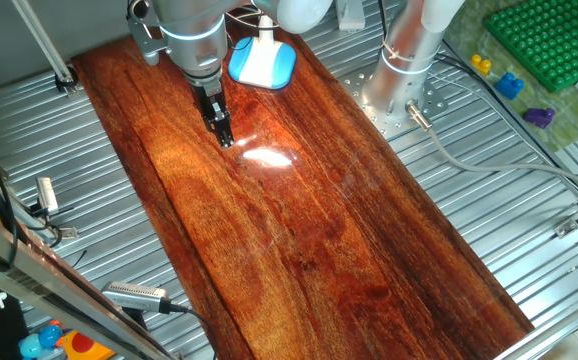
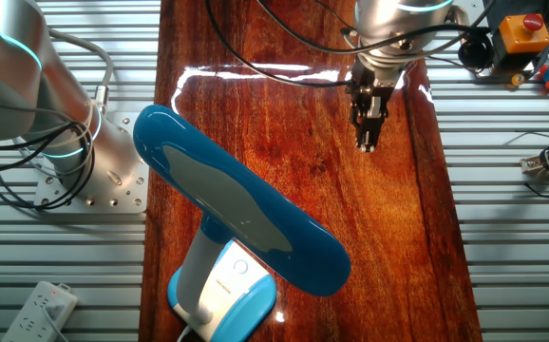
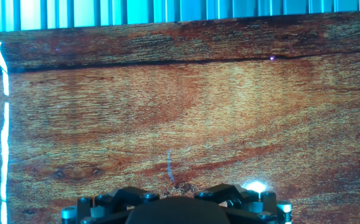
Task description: Turn off the desk lamp by pressing the button
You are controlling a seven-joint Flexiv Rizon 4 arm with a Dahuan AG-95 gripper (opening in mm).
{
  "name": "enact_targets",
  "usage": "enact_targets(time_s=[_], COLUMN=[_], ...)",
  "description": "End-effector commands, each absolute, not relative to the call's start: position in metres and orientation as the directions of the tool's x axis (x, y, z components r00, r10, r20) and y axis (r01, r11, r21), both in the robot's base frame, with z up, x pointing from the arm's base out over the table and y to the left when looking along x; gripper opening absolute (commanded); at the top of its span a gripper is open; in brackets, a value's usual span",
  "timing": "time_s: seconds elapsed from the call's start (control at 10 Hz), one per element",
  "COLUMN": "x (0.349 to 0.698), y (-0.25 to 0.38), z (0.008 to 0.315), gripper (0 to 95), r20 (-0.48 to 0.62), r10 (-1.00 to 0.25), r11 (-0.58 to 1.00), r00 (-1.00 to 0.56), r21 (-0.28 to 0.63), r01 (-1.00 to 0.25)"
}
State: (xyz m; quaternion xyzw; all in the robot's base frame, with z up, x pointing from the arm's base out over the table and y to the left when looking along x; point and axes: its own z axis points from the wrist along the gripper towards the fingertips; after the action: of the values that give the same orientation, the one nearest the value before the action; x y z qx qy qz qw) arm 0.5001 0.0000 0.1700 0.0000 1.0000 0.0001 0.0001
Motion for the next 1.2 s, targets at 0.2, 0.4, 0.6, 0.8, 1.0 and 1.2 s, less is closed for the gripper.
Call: enact_targets(time_s=[0.2, 0.4, 0.6, 0.8, 1.0, 1.2], x=[0.5, 0.5, 0.5, 0.5, 0.5001, 0.5004], y=[0.0, 0.0, 0.0, 0.0, -0.0002, -0.0005], z=[0.17, 0.17, 0.17, 0.17, 0.1696, 0.1687], gripper=[0.0, 0.0, 0.0, 0.0, 0.0, 0.0], r20=[0.096, 0.094, 0.092, 0.1, 0.103, 0.102], r10=[-0.186, -0.191, -0.186, -0.182, -0.189, -0.205], r11=[0.983, 0.982, 0.983, 0.983, 0.982, 0.979], r00=[-0.978, -0.977, -0.978, -0.978, -0.977, -0.974], r21=[0.01, 0.011, 0.01, 0.002, -0.002, 0.001], r01=[-0.186, -0.19, -0.186, -0.183, -0.19, -0.205])
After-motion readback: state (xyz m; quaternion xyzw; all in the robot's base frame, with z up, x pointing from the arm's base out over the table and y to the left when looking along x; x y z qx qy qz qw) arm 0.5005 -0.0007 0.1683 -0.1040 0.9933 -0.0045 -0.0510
